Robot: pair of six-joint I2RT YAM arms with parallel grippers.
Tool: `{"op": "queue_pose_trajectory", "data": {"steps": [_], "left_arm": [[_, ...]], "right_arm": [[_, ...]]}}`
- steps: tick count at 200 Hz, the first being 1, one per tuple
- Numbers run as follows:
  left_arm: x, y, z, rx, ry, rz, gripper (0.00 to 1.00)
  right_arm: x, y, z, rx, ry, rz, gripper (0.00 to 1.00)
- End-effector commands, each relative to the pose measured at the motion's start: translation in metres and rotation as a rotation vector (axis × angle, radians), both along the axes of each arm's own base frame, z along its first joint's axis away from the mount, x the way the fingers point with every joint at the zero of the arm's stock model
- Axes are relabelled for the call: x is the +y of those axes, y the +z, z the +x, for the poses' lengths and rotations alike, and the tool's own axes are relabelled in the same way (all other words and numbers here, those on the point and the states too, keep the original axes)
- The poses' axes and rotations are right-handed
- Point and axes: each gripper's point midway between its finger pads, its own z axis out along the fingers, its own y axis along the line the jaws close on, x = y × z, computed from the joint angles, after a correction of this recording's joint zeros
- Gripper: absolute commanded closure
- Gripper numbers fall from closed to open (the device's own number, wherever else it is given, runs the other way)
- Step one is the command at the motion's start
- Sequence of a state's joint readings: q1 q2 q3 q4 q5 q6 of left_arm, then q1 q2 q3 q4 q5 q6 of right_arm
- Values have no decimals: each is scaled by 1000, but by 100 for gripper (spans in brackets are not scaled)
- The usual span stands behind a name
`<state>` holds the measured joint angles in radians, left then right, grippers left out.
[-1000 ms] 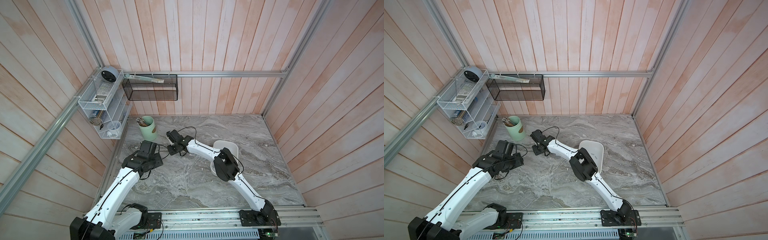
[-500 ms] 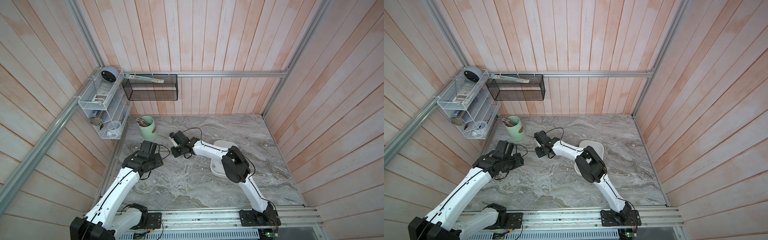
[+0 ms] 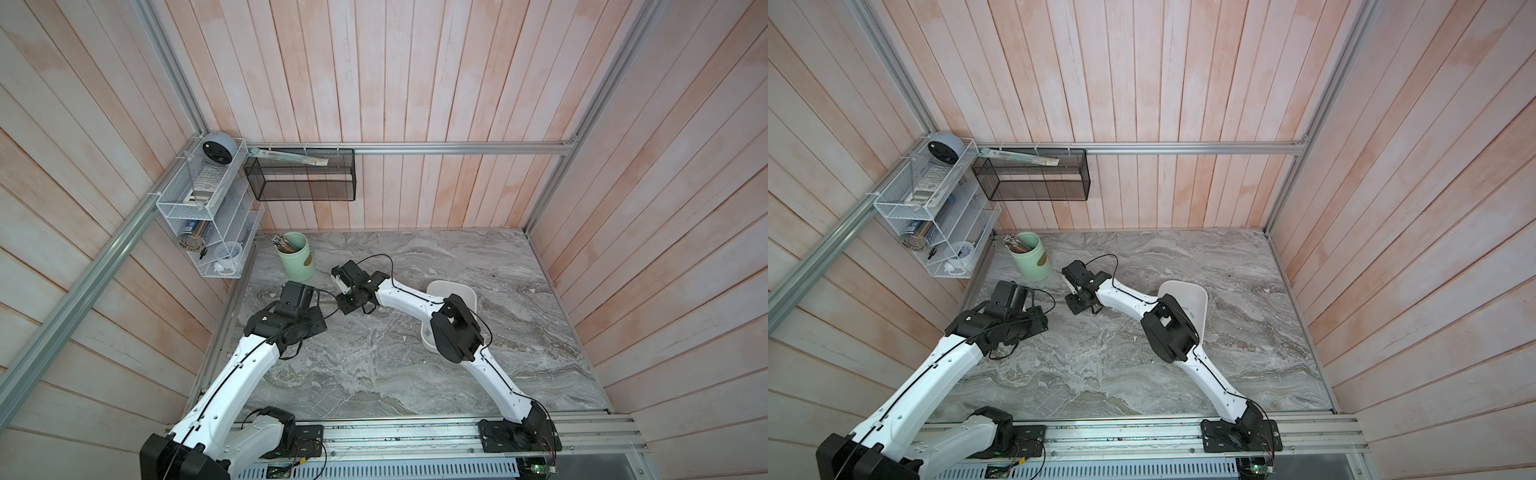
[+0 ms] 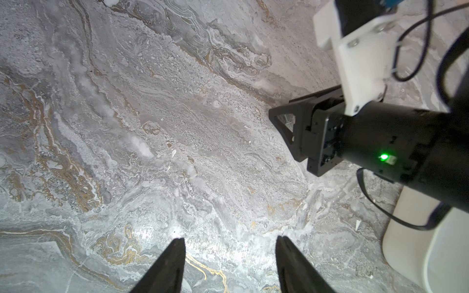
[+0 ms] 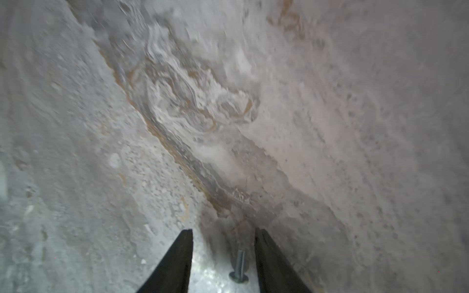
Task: Put the screws on the desktop into the storage box
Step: Pick up the screw from the center of the board.
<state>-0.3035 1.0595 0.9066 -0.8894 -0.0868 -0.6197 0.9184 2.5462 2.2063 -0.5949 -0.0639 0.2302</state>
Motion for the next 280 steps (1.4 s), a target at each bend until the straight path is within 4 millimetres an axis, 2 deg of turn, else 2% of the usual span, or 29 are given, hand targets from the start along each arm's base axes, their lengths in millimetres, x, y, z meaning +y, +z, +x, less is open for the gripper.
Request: {"op": "queue_pose_trajectory", "data": {"steps": [1,55,89,169,195,247,280], "left_arm": [[-1,-3,2,-8,-13,11,38],[-1,-4,2,-7,-13,13,38],[-1,-5,2,-3,-14,14,38],[-3,-6,1,2,-19,16,38],[-5,-6,1,-3,-26,20,38],[-4,-6,1,2,-25,27,38],[-4,-6,1,0,-24,29,38]], "right_arm": [[-20,-19,-5,33,-17,-100,56],[-38,-23,-10,38,-37,-171,64],[-46,-29,-12,44,-47,-214,74],[-56,-37,-27,64,-39,-300,73],[-54,-39,-30,76,-30,-294,75],[-53,-40,-30,94,-28,-311,87],[-49,-29,-25,70,-14,-296,88]]}}
